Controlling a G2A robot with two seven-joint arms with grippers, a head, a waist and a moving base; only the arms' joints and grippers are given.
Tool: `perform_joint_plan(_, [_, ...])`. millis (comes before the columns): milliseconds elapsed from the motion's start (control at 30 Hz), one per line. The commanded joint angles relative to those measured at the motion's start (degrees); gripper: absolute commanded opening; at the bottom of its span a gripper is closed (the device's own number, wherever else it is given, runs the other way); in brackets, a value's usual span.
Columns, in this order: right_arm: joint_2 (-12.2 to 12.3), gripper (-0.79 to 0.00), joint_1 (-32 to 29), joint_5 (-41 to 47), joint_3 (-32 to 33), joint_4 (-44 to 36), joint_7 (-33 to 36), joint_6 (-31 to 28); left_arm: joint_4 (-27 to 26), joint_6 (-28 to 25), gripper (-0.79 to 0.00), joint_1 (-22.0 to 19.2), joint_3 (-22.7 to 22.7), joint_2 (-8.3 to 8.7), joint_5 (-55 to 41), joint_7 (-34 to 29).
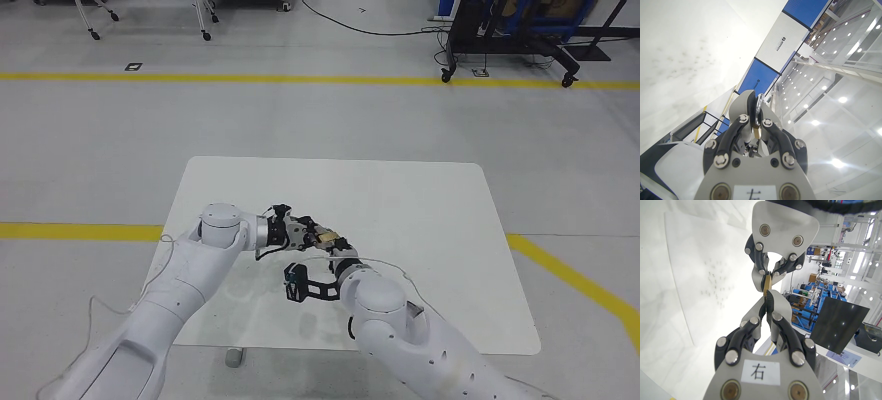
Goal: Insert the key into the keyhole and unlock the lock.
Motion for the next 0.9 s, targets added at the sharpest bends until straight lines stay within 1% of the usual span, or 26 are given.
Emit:
perform_joint_plan(0, [-0.16,-0.785,-0.04,1.48,0.68,0.21,-0.81,0.04,-0.12,0.00,-0.785,0.11,-0.11,0.02,0.02,-0.17])
perform_joint_plan(33, [-0.21,-0.785,-0.08,2.45,1.30,0.07,-1.33,0.23,-0.13,-0.01,-0.785,0.14,-0.17,0.03,0.02,-0.29])
perform_joint_plan(67, [-0.23,-0.699,-0.19,3.19,1.93,-0.15,-1.64,0.40,-0.08,-0.06,-0.785,0.15,-0.28,0.06,0.01,-0.36])
perform_joint_plan(100, [-0.22,-0.437,-0.38,3.91,2.48,-0.50,-2.00,0.34,-0.04,-0.09,-0.785,0.16,-0.38,0.08,0.02,-0.47])
perform_joint_plan(133, [-0.19,-0.262,-0.62,4.52,3.08,-0.90,-2.30,0.22,0.03,-0.09,-0.785,0.19,-0.50,0.10,-0.07,-0.58])
perform_joint_plan(167, [-0.14,-0.058,-0.88,4.93,3.66,-1.31,-2.53,0.06,0.06,-0.07,-0.785,0.19,-0.58,0.12,-0.07,-0.63])
perform_joint_plan(200, [-0.08,0.000,-1.22,5.44,4.24,-1.73,-2.86,-0.11,0.04,-0.13,-0.785,0.20,-0.66,0.13,-0.06,-0.65])
perform_joint_plan(367, [0.41,0.000,-3.24,7.86,7.54,-4.53,-5.32,-1.03,-0.06,-0.29,-0.785,0.37,-0.91,0.14,-0.05,-0.58])
perform_joint_plan(500, [0.94,0.000,-5.80,14.09,12.48,-7.56,-10.21,-0.52,0.19,-0.57,-0.785,0.45,-1.19,0.19,0.10,-0.40])
perform_joint_plan(733, [0.94,0.000,-5.80,14.09,12.48,-7.56,-10.21,-0.52,1.09,-3.48,-0.785,0.94,-2.94,0.59,-0.01,0.22])
perform_joint_plan(867, [0.93,0.000,-5.96,14.52,12.54,-7.46,-10.69,-0.22,0.70,-7.69,-0.785,1.60,-4.44,0.95,-0.03,0.41])
